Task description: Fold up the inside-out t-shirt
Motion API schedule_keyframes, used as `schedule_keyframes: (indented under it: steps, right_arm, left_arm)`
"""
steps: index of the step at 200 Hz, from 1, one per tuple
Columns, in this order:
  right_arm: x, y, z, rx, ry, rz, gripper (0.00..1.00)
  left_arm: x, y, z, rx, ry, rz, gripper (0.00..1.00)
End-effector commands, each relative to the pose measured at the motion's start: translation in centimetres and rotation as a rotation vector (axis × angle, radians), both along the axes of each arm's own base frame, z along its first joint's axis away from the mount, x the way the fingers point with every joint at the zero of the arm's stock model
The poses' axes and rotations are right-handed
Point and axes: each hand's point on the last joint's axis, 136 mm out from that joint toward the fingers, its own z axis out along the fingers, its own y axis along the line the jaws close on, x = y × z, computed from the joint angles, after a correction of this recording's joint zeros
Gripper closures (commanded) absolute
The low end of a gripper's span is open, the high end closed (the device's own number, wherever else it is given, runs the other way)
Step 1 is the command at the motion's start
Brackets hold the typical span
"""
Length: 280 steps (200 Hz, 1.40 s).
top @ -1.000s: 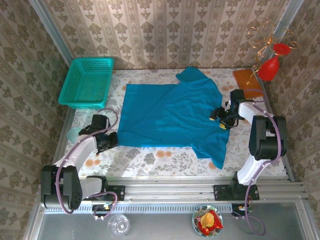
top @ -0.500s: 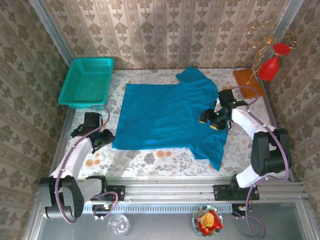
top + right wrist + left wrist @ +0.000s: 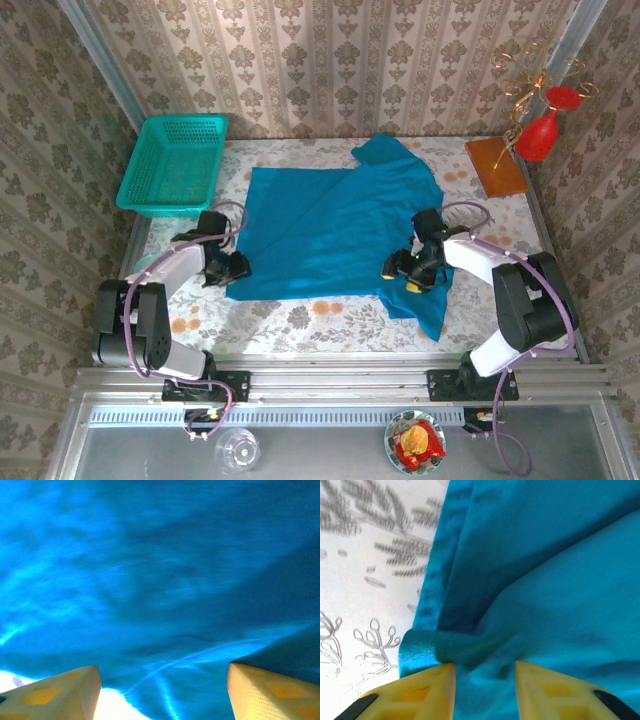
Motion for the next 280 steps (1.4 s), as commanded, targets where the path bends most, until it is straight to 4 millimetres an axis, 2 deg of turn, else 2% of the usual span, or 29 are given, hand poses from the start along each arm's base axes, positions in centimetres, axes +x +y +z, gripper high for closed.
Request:
schedule_keyframes:
  steps: [1,32,56,65,68,78,101,121,132,158,176,185,201,219,252,268,280]
  right_arm:
    - [-0.8,-3.9,-0.8,-0.117,0.034,-0.146,0.31]
    - [-1.7,-8.0,-0.1,-0.252,0.017,-0.242,0.30]
    - [-1.6,-8.9,1.4,-0.295,-0.018,-0.235,0.31]
    - [-1.5,-8.5,1.7,-0.282,-0.020,-0.217,0.32]
    - [-1.3,-8.3,2.5,-0.265,-0.049,-0.214,0.33]
    - [-1.0,-7.3,3.2,-0.216,-0.071,-0.183,0.35]
    - [-1.2,-3.2,4.8,-0.089,-0.100,-0.029,0.41]
    - [-2.9,-1.1,5.6,-0.201,-0.102,0.146,0.43]
    - [-4.0,-0.2,5.4,-0.232,-0.085,0.206,0.44]
    - [-6.3,1.5,3.7,-0.244,-0.040,0.273,0.55]
    - [-7.1,1.9,2.8,-0.271,-0.035,0.296,0.60]
    - [-7.5,1.9,1.6,-0.293,-0.002,0.309,0.64]
    - [-7.9,2.2,0.4,-0.305,0.016,0.328,0.68]
    - [-8.3,1.9,-0.6,-0.351,0.044,0.342,0.67]
    - [-9.2,0.9,-1.4,-0.451,0.087,0.382,0.67]
    - [-9.5,1.2,-1.7,-0.446,0.099,0.387,0.72]
    - [-9.6,1.8,-1.6,-0.424,0.101,0.386,0.84]
  left_arm:
    - [-2.1,0.8,-1.2,0.011,0.028,0.033,0.61]
    - [-3.9,-0.3,-1.5,-0.080,0.031,0.055,0.62]
    - [-3.4,-1.2,0.6,-0.142,-0.039,0.052,0.63]
    - [-2.9,-1.0,1.7,-0.135,-0.075,0.054,0.62]
    - [-2.7,-1.0,2.1,-0.133,-0.086,0.053,0.62]
    - [-1.9,-0.7,3.4,-0.120,-0.126,0.050,0.61]
    - [-0.1,-1.3,5.6,-0.130,-0.178,0.015,0.63]
    - [1.0,-1.9,5.9,-0.132,-0.184,-0.022,0.65]
    - [1.8,-2.1,5.7,-0.134,-0.199,-0.028,0.65]
    - [3.6,-2.5,5.7,-0.146,-0.223,-0.036,0.66]
    - [4.5,-2.8,5.9,-0.158,-0.232,-0.039,0.66]
    - [4.8,-2.9,5.9,-0.161,-0.230,-0.039,0.66]
    - [5.0,-3.1,5.7,-0.163,-0.226,-0.042,0.67]
    - [5.2,-3.1,5.6,-0.159,-0.221,-0.047,0.66]
    - [4.9,-2.8,5.4,-0.144,-0.210,-0.052,0.66]
    - [4.8,-2.7,5.3,-0.140,-0.210,-0.050,0.66]
    - [4.8,-2.7,5.2,-0.141,-0.208,-0.048,0.66]
